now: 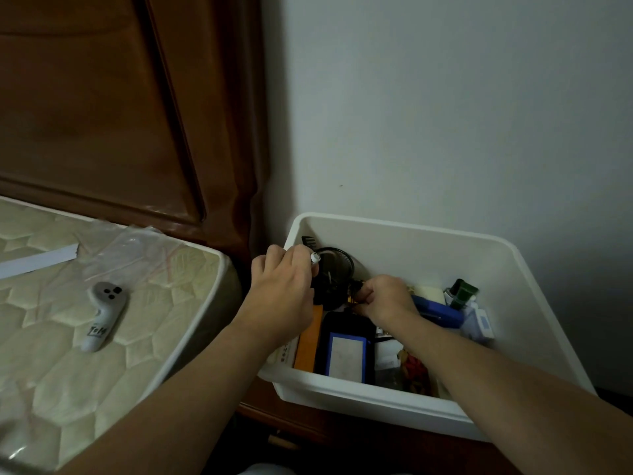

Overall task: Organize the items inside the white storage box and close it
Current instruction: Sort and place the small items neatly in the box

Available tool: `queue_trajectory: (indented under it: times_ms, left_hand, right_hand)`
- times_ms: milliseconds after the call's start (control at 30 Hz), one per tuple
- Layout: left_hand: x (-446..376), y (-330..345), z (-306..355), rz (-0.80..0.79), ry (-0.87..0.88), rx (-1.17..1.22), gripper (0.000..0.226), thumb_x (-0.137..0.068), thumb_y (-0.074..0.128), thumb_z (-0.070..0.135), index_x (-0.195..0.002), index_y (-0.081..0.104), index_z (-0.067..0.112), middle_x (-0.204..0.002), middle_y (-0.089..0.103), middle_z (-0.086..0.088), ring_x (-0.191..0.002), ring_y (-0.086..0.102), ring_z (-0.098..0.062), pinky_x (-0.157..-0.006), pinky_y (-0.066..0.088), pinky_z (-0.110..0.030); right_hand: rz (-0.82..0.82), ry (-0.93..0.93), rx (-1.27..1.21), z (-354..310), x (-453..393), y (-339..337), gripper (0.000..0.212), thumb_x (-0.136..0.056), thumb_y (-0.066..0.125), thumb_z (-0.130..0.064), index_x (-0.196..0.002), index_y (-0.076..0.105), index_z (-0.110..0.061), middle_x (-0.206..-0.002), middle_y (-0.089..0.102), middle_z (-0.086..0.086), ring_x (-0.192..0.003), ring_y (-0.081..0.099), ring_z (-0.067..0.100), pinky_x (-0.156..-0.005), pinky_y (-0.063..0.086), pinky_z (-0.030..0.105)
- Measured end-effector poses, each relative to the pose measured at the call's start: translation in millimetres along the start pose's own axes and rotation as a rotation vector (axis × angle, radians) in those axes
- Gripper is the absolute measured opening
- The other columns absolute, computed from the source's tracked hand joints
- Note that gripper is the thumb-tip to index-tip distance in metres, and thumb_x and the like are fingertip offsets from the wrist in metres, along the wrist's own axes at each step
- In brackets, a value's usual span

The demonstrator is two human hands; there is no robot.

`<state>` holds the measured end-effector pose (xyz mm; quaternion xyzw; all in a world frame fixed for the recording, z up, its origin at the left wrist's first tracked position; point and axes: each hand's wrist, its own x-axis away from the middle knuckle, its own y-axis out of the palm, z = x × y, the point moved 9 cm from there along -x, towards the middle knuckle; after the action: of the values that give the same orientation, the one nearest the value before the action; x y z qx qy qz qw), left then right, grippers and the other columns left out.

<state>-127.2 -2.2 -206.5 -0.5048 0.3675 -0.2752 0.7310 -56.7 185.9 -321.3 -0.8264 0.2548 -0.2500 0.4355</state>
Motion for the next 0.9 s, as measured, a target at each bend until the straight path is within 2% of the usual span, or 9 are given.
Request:
queue_trajectory:
  times_ms: [100, 200, 300, 400, 533, 667, 767, 833, 900]
  left_hand:
    - [0, -1, 2, -0.003, 0.005, 0.026, 0.024, -0.094, 0.06, 0.039, -0.106, 0.043, 0.027, -0.109, 0.045, 0.009, -0.104, 0.038, -0.015, -0.101, 0.037, -0.039]
    - [-2, -8, 4, 0.01, -0.003, 0.12, 0.028, -0.098, 0.039, 0.059, -0.094, 0.043, 0.031, -0.095, 0.047, 0.014, -0.095, 0.036, -0.011, -0.095, 0.031, -0.036]
    - [2, -14, 3, 0.034, -0.016, 0.21, 0.036, -0.105, 0.021, 0.051, -0.088, 0.046, 0.031, -0.087, 0.047, 0.012, -0.09, 0.039, -0.014, -0.095, 0.033, -0.041]
    - [5, -17, 7, 0.039, 0.01, 0.215, 0.031, -0.108, 0.021, 0.039, -0.088, 0.043, 0.03, -0.087, 0.047, 0.008, -0.09, 0.043, -0.018, -0.096, 0.037, -0.047]
    - [2, -13, 5, 0.006, -0.004, 0.173, 0.031, -0.111, 0.021, 0.039, -0.089, 0.043, 0.033, -0.087, 0.048, 0.01, -0.092, 0.043, -0.017, -0.1, 0.035, -0.045]
    - [-1, -5, 4, -0.038, 0.014, 0.138, 0.031, -0.108, 0.027, 0.052, -0.096, 0.052, 0.038, -0.095, 0.057, 0.016, -0.098, 0.047, -0.01, -0.106, 0.029, -0.041]
    - [-2, -3, 4, -0.037, 0.049, 0.137, 0.023, -0.103, 0.046, 0.056, -0.11, 0.064, 0.042, -0.106, 0.06, 0.018, -0.108, 0.049, -0.008, -0.107, 0.024, -0.036]
    - [-2, 0, 0, -0.046, 0.031, 0.154, 0.025, -0.101, 0.058, 0.049, -0.122, 0.07, 0.042, -0.113, 0.059, 0.017, -0.114, 0.047, -0.013, -0.107, 0.02, -0.034]
    - [-3, 1, 0, -0.06, 0.034, 0.135, 0.028, -0.101, 0.063, 0.042, -0.128, 0.071, 0.039, -0.116, 0.061, 0.015, -0.116, 0.05, -0.015, -0.107, 0.018, -0.033]
  right_hand:
    - [-0.011, -0.046, 0.198, -9, -1, 2, 0.013, -0.091, 0.077, -0.017, -0.103, 0.08, -0.013, -0.1, 0.075, 0.008, -0.096, 0.072, 0.025, -0.091, 0.06, 0.036]
    - [0.033, -0.08, 0.277, -18, -1, 2, 0.011, -0.095, 0.066, -0.015, -0.101, 0.075, -0.014, -0.097, 0.071, 0.01, -0.091, 0.07, 0.029, -0.086, 0.061, 0.04]
    - [0.067, -0.1, 0.332, -19, -1, 1, 0.009, -0.097, 0.064, -0.013, -0.1, 0.073, -0.014, -0.095, 0.07, 0.009, -0.088, 0.07, 0.028, -0.083, 0.061, 0.044]
    - [0.07, -0.072, 0.338, -13, -4, 1, 0.008, -0.096, 0.069, -0.018, -0.102, 0.073, -0.015, -0.096, 0.071, 0.009, -0.089, 0.07, 0.028, -0.083, 0.062, 0.042]
    - [0.036, -0.004, 0.286, -4, -5, 1, 0.018, -0.089, 0.076, -0.032, -0.098, 0.073, -0.017, -0.092, 0.071, 0.007, -0.086, 0.07, 0.027, -0.079, 0.062, 0.041]
    - [0.069, 0.121, 0.056, 8, -8, -26, 0.018, -0.09, 0.076, -0.039, -0.086, 0.073, -0.022, -0.084, 0.074, 0.001, -0.078, 0.07, 0.02, -0.07, 0.06, 0.034]
    - [0.076, 0.139, -0.238, 1, -1, -59, 0.017, -0.094, 0.075, -0.036, -0.089, 0.073, -0.02, -0.08, 0.077, 0.001, -0.07, 0.073, 0.016, -0.063, 0.062, 0.035]
    - [-0.008, 0.072, -0.511, -17, 13, -72, 0.018, -0.097, 0.074, -0.031, -0.096, 0.073, -0.013, -0.082, 0.078, 0.005, -0.063, 0.071, 0.016, -0.062, 0.064, 0.033]
    - [-0.153, -0.038, -0.71, -43, 32, -80, 0.019, -0.096, 0.075, -0.029, -0.103, 0.074, -0.011, -0.089, 0.079, 0.007, -0.067, 0.074, 0.018, -0.065, 0.063, 0.031]
